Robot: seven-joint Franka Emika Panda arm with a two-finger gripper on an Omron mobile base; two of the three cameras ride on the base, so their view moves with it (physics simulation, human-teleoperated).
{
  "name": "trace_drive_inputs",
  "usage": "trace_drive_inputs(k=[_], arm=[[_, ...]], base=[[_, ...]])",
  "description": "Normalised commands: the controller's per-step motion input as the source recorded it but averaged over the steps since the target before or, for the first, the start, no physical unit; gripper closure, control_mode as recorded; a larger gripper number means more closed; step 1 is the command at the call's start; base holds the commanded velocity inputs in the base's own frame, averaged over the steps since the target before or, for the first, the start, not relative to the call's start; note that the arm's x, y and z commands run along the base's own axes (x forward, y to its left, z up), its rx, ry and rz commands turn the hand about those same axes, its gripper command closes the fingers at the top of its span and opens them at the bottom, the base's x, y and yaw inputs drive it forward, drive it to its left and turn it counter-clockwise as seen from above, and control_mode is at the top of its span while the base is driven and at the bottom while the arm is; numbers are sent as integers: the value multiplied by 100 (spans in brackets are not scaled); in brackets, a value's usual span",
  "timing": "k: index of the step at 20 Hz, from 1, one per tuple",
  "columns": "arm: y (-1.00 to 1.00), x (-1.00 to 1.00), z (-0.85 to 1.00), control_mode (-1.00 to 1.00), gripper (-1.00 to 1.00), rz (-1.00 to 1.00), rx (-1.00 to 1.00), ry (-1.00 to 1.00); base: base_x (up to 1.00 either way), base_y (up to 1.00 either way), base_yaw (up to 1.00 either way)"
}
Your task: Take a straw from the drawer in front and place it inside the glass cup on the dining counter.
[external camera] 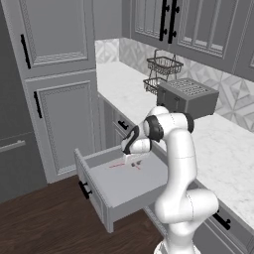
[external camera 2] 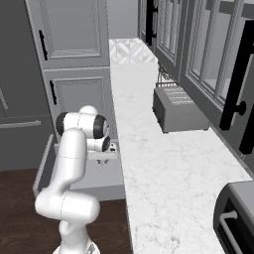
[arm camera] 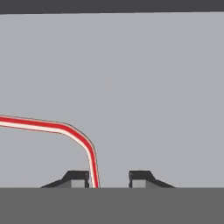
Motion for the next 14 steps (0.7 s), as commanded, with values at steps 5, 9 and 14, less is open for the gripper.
trace_drive_inputs(k=[5, 9, 14], arm=[[19, -14, -34, -100, 100, 1, 0, 0], [29, -6, -5, -100, 100, 0, 0, 0], [33, -17, 63, -100, 100, 0, 0, -3]], base=[[0, 0, 0], [0, 0, 0], [0, 0, 0]])
